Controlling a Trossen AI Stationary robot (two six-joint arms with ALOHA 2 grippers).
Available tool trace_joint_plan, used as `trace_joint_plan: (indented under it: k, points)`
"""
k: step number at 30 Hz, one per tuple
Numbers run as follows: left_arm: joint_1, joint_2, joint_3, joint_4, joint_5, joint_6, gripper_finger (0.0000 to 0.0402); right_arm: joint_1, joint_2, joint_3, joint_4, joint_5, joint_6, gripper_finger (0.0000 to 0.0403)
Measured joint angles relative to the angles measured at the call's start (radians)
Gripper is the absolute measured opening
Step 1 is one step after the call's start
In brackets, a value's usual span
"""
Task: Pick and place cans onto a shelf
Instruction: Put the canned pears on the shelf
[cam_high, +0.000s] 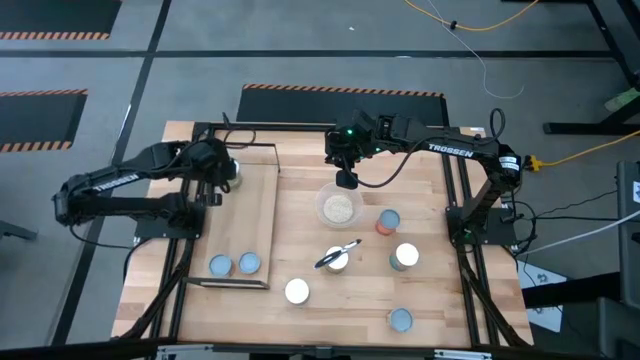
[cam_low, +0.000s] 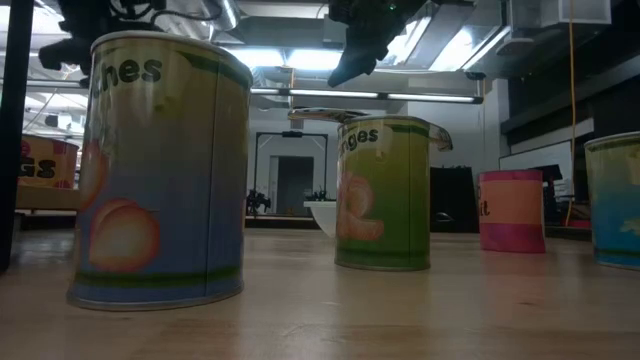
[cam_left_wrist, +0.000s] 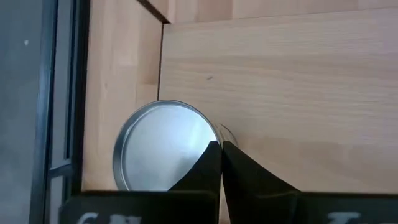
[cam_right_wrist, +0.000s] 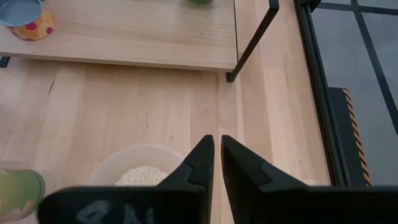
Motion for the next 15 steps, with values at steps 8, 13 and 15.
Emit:
trace_joint_plan:
  k: [8, 13, 15]
  points:
    - [0.108, -0.004, -0.033, 0.011, 0.068, 0.020, 0.0000, 0.000, 0.000, 0.000, 0.000, 0.000, 0.000, 0.0036]
    - [0.138, -0.005, -0.073, 0.069, 0.100, 0.044, 0.0000, 0.000, 0.000, 0.000, 0.000, 0.000, 0.000, 0.0036]
    - [0.147, -0.005, -0.077, 0.068, 0.097, 0.047, 0.0001, 0.000, 0.000, 0.000, 0.000, 0.000, 0.000, 0.0036]
